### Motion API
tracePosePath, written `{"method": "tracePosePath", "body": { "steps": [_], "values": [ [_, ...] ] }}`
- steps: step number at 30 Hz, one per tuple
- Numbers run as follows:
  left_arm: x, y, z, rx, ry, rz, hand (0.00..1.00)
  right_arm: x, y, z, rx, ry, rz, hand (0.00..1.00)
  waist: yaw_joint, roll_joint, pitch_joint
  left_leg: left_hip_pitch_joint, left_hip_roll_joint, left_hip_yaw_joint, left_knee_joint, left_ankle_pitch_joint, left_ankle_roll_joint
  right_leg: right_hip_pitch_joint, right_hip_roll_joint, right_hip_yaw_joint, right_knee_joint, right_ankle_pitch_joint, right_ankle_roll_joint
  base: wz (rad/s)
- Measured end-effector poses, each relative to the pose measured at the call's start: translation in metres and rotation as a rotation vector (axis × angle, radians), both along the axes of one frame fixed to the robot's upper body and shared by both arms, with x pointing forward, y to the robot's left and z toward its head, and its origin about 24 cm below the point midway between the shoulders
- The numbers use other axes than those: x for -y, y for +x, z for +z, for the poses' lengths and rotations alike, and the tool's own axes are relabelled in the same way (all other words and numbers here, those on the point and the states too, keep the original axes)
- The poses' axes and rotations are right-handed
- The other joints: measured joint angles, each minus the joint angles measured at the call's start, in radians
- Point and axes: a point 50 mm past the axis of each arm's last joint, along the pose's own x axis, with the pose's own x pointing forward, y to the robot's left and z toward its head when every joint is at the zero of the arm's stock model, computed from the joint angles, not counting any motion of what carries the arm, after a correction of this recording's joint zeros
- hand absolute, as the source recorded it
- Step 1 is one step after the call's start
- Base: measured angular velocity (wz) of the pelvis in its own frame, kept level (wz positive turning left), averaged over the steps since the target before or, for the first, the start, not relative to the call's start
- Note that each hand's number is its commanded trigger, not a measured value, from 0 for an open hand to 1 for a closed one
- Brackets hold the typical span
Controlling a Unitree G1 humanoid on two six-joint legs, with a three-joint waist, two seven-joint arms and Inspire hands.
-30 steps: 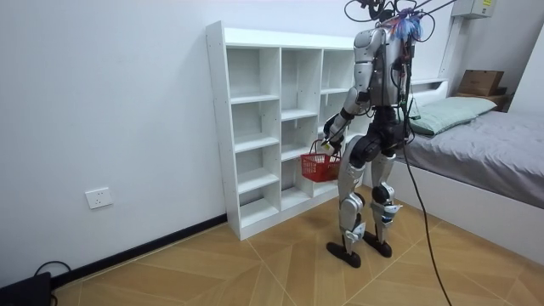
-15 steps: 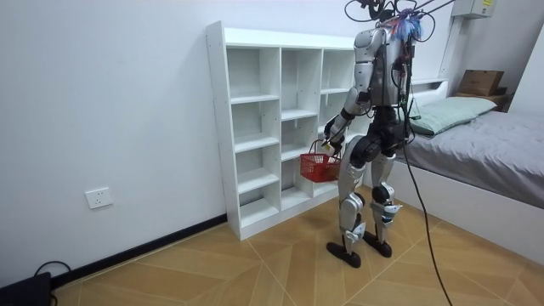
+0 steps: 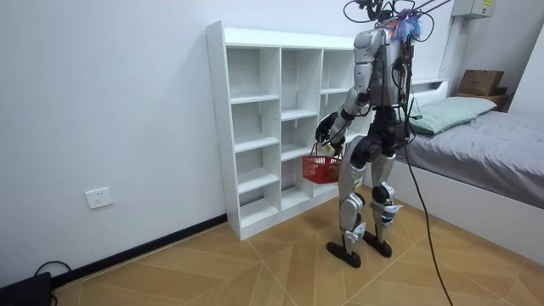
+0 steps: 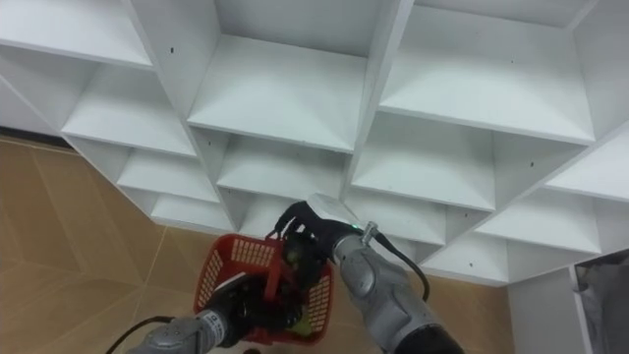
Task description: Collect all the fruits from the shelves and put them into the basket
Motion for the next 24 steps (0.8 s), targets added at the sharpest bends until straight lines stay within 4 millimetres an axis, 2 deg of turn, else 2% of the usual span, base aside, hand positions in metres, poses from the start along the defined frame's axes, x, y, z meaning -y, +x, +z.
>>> {"method": "tracePosePath", "body": {
  "steps": [24],
  "values": [
    [0.0045, 0.0011, 0.0011, 0.005, -0.009, -0.001, 1.00, 0.0018, 0.0020, 0.0025, 0.030, 0.007, -0.022, 0.00, 0.000, 0.001, -0.0023, 0.007, 0.000, 0.001, 0.002, 0.000, 0.000, 0.006, -0.001, -0.002, 0.002, 0.000, 0.000, 0.00]
  ]
}}
